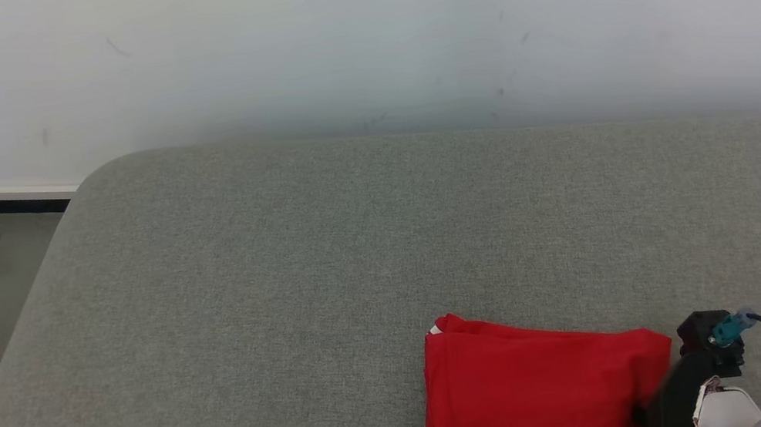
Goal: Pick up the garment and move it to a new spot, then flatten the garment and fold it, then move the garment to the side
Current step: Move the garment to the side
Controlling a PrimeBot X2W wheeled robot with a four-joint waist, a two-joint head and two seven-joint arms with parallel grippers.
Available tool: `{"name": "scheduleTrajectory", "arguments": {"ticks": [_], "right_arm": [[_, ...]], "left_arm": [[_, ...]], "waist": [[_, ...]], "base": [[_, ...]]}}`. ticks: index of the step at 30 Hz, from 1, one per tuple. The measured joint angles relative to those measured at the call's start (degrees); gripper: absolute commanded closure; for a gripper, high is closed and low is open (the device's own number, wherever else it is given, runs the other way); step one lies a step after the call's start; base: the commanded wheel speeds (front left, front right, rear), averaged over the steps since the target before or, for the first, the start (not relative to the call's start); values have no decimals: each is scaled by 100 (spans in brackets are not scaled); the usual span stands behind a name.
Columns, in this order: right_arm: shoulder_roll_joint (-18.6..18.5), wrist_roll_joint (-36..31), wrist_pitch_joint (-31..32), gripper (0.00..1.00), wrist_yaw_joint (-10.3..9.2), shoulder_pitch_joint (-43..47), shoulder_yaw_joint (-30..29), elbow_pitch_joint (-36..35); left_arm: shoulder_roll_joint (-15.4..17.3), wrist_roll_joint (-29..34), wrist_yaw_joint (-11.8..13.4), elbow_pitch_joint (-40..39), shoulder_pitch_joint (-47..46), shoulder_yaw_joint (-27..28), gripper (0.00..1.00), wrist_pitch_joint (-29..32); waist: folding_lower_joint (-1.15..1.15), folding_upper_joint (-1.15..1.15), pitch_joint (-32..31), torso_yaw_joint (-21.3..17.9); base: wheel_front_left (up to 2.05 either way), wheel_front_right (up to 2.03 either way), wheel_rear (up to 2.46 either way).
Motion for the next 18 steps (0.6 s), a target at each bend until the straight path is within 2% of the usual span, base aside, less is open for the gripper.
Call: {"name": "scheduleTrajectory", "arguments": {"ticks": [6, 12, 18], "right_arm": [[14, -246, -19, 100, 0, -56, 160, -94], [-20, -767, 541, 100, -1, -816, 701, -404], [-760, -856, 940, 100, -1, -1852, 1140, -379]], "left_arm": [[-18, -19, 29, -35, -9, 3, 0, -1], [-45, -63, 34, -220, -122, -43, 0, -1], [-66, -166, 76, -341, -324, -154, 0, -4]], "waist": [[0, 0, 0, -81], [1, 1, 4, -329], [1, 1, 90, -742]], "base": [[0, 0, 0], [0, 0, 0], [0, 0, 0]]}}
